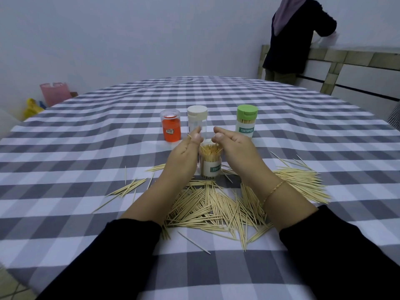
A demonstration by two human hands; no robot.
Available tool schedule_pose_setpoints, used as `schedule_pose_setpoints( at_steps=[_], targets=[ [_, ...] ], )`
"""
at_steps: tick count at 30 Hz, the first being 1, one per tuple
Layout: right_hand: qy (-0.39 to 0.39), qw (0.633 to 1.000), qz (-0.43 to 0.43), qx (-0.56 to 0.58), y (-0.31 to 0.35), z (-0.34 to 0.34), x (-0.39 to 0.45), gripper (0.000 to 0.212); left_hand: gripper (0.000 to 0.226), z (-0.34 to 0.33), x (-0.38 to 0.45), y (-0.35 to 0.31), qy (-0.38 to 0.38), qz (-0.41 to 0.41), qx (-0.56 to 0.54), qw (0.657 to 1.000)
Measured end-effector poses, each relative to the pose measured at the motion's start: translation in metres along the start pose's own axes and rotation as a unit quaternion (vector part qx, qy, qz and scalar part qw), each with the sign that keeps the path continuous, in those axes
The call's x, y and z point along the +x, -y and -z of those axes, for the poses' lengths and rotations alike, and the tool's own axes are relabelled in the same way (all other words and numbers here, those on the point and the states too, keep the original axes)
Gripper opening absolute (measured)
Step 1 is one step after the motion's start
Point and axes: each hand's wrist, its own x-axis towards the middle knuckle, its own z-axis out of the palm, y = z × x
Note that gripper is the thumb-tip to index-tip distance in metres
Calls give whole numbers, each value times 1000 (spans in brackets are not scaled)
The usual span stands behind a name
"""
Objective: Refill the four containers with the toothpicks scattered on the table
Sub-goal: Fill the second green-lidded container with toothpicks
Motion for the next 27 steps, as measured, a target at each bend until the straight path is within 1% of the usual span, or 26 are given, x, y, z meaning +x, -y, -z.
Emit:
schedule_pose_setpoints(
  at_steps=[3, 6, 8, 11, 13, 14, 17, 19, 20, 22, 23, 25, 27],
  targets=[
    [1, 999, 38, -17, -2, -2, -1, 38, 39, 1, 1, -1, -4, 7, 11, 1000],
    [-7, 988, 123, -88, -7, -8, -2, 40, 32, 0, 0, -1, 23, -11, 31, 999],
    [-1, 971, 186, -153, -11, -13, -3, 44, 29, -1, -1, -1, 33, -26, 51, 998],
    [2, 935, 249, -251, -12, -19, -5, 49, 25, 0, 3, 0, 46, -28, 66, 996],
    [-4, 913, 268, -307, -12, -19, -5, 52, 34, 1, 2, -3, 58, -22, 80, 995],
    [-7, 908, 267, -324, -12, -19, -5, 51, 35, 1, 3, -1, 59, -22, 70, 996],
    [-17, 910, 245, -335, -11, -13, -4, 45, 28, 2, 3, 4, 51, -25, 48, 997],
    [5, 923, 214, -319, -12, -10, -1, 42, 28, 3, 0, 4, 48, -17, 38, 998],
    [30, 940, 190, -282, -12, -8, -1, 40, 29, 4, 1, 3, 53, -13, 47, 997],
    [80, 978, 131, -139, -7, -3, -3, 39, 32, 3, 4, -2, 69, -3, 82, 994],
    [94, 988, 102, -72, -3, 1, -5, 39, 33, 3, 5, -3, 63, 21, 79, 995],
    [81, 994, 66, -11, 1, 9, -6, 40, 31, 11, 3, 4, 78, 62, 33, 994],
    [48, 997, 52, 12, -1, 16, -3, 39, 47, 11, 2, 4, 93, 55, 28, 994]
  ],
)
